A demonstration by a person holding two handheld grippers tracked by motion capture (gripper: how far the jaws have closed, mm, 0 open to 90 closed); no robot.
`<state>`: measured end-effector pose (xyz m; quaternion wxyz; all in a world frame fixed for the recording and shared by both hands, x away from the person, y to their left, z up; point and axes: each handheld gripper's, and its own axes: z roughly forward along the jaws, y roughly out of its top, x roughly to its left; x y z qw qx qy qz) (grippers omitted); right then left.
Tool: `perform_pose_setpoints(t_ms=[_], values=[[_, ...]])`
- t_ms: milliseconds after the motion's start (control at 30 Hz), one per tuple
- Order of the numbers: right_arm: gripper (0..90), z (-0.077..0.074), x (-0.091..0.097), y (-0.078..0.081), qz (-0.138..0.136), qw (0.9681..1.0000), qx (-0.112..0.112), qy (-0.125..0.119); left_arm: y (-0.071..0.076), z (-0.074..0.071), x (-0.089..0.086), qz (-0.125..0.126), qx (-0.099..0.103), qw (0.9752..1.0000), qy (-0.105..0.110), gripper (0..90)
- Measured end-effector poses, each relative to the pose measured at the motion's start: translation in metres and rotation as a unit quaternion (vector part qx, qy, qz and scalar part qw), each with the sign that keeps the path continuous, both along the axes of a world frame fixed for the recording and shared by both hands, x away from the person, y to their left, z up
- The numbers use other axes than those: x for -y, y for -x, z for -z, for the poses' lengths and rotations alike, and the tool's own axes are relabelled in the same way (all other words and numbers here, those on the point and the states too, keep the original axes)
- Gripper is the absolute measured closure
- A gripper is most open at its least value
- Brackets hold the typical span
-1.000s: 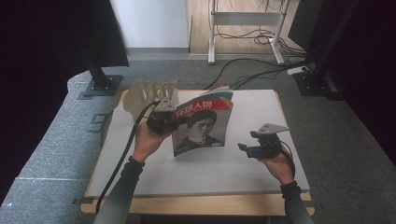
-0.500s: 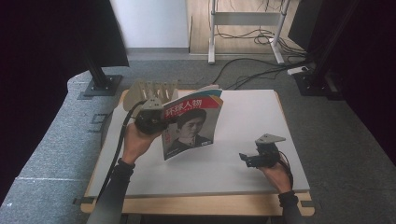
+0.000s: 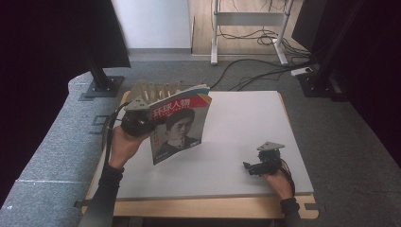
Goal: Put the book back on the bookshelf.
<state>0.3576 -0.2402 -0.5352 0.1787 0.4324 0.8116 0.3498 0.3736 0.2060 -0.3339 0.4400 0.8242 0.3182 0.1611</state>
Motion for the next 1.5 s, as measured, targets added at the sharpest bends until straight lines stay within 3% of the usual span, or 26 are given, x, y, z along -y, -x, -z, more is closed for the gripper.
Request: perform_pose_setpoints(t_ms=[200, 533, 867, 1033, 1167, 1233, 1400, 1500], values=[[0.0, 0.001, -0.001, 0.0, -0.001, 1.0, -0.001, 0.003, 0.004, -0.005, -0.012, -0.014, 0.002, 0.9999, 0.002, 87.0], [0.0, 0.001, -0.001, 0.0, -0.001, 1.0, 0.001, 0.004, 0.012, -0.01, -0.048, -0.049, 0.001, 0.9987, 0.017, 87.1], [0.0, 0.001, -0.001, 0.0, 0.0, 1.0, 0.002, 0.004, 0.016, -0.017, -0.083, -0.1, 0.001, 0.9949, 0.012, 87.0], [0.0, 0.001, -0.001, 0.0, 0.0, 1.0, 0.002, 0.003, 0.017, -0.02, -0.1, -0.123, 0.002, 0.9924, 0.012, 87.1], [0.0, 0.001, -0.001, 0.0, -0.001, 1.0, 0.003, 0.004, 0.016, -0.02, -0.119, -0.152, 0.002, 0.9881, 0.023, 87.1], [0.0, 0.001, -0.001, 0.0, -0.001, 1.0, 0.003, 0.004, 0.016, -0.019, -0.122, -0.157, 0.003, 0.9873, 0.024, 87.0], [0.0, 0.001, -0.001, 0.0, 0.0, 1.0, 0.002, 0.004, 0.01, -0.016, -0.135, -0.184, 0.003, 0.9824, 0.031, 87.1], [0.0, 0.001, -0.001, 0.0, 0.0, 1.0, 0.002, 0.004, 0.005, -0.014, -0.136, -0.19, 0.003, 0.9813, 0.031, 87.0]])
